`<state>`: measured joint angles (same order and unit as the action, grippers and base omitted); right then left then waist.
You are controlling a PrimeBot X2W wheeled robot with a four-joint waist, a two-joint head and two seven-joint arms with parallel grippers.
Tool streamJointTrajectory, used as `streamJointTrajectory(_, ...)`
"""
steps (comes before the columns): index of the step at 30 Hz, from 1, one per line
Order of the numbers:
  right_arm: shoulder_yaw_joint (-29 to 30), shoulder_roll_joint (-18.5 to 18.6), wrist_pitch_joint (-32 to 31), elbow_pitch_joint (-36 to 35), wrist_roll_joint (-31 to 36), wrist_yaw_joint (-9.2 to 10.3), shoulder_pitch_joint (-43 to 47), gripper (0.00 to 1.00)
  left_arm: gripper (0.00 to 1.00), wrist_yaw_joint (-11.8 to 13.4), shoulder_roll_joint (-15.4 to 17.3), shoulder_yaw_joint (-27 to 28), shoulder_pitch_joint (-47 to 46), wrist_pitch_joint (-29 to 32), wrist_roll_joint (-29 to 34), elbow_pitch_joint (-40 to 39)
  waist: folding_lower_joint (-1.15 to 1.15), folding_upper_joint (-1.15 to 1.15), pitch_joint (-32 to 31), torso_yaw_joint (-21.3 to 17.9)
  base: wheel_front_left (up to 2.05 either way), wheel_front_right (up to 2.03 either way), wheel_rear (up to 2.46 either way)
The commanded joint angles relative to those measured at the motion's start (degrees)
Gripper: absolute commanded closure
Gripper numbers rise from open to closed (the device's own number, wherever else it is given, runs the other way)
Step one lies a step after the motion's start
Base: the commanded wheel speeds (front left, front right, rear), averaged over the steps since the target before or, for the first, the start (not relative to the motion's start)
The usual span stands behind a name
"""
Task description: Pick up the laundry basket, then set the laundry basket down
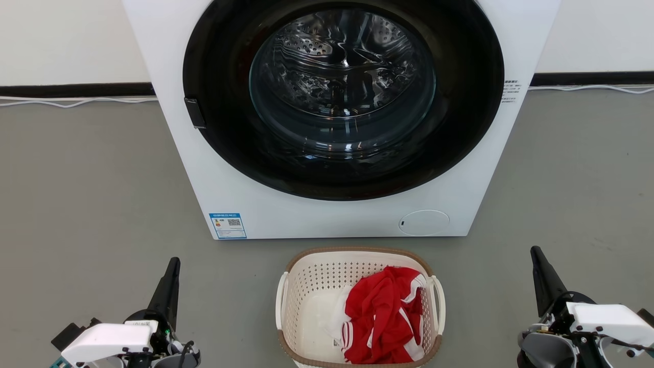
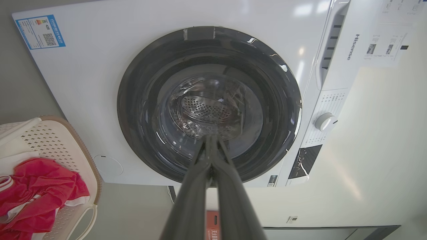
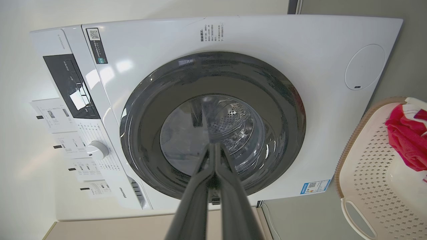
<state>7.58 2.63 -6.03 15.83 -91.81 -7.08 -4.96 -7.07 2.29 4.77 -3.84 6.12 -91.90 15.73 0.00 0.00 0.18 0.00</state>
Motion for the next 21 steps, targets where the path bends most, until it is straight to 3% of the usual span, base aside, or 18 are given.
streamJointTrajectory(1,-1.08,0.25,-0.44,-1.8,-0.38,-0.41,-1.22,1.0,1.0,-0.42,0.59,1.72,-2.34,0.34,-0.29,-1.7,0.0,0.0,0.0,0.0,0.0,0.0,0.0)
streamJointTrajectory(21,-1.08,0.25,-0.44,-1.8,-0.38,-0.41,-1.22,1.0,1.0,-0.42,0.59,1.72,-2.34,0.34,-0.29,-1.7,0.0,0.0,0.0,0.0,0.0,0.0,0.0)
